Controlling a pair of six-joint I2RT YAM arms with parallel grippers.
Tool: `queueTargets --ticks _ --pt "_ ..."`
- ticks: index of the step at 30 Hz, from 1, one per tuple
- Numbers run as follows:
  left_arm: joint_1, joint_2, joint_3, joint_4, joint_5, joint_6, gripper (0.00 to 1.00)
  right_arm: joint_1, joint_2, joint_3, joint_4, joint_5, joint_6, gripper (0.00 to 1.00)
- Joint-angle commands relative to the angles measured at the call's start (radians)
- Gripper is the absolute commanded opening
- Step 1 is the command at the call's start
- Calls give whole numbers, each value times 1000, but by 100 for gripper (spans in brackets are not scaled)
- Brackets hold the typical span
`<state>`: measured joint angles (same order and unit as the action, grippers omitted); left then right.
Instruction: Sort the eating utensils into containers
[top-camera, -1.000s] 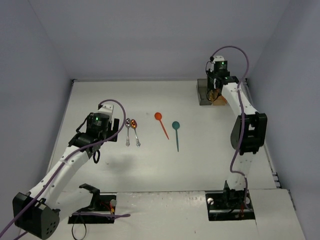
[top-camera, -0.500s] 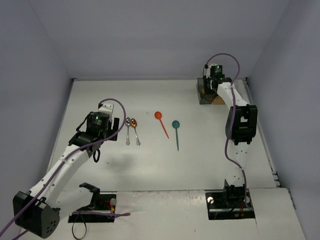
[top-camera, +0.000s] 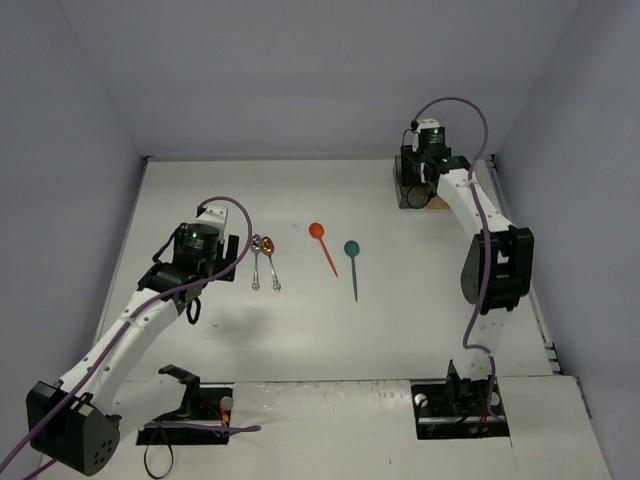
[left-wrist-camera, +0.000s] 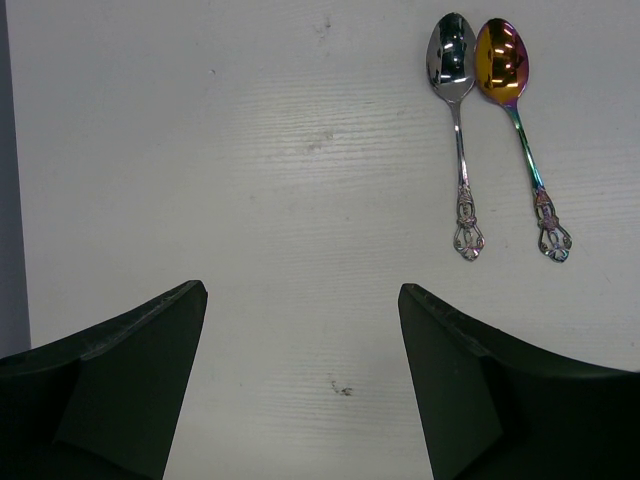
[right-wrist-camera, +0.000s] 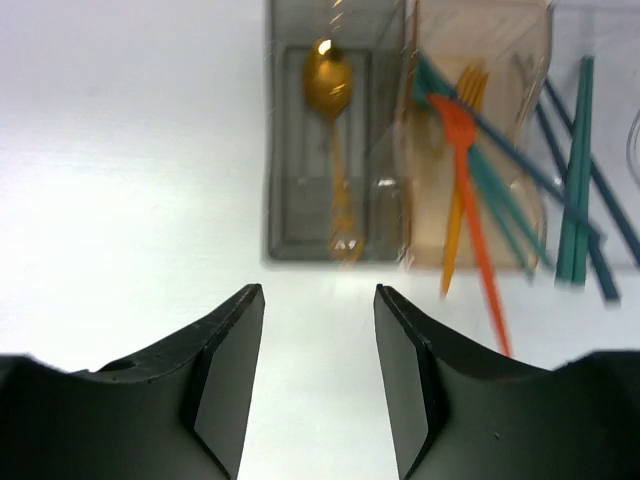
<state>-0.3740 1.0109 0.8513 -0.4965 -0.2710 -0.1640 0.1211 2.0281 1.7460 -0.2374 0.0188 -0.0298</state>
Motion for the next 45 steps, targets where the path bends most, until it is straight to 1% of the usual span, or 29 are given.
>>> queueTargets --ticks 1,2,6,8,12,16,28,38,41,42,45 --pt "-6 2 40 38 -5 1 75 147 -235 -146 35 95 122 48" --pt "-6 0 40 38 -4 1 75 172 -273 -181 35 107 142 49" --pt "-6 -7 40 38 1 -3 75 270 -334 -347 42 108 242 50" --pt "-6 -12 40 39 3 -5 75 349 -353 -423 61 121 270 50" --pt "-6 -13 39 41 10 -8 75 439 -359 -530 92 151 333 49" --pt "-8 -19 40 39 14 -11 75 489 -360 -637 173 177 382 47" --pt "-11 -31 35 38 23 -14 75 551 -271 -710 279 178 407 41" --pt "-13 -47 34 33 19 -12 75 552 -219 -735 316 211 399 36" --pt "-13 -49 34 33 13 -12 77 553 -212 -743 319 212 403 34" --pt "-13 -48 34 33 11 -12 77 554 -210 -743 319 214 402 31" --pt "-13 -49 34 32 0 -13 81 554 -206 -743 319 227 393 18"
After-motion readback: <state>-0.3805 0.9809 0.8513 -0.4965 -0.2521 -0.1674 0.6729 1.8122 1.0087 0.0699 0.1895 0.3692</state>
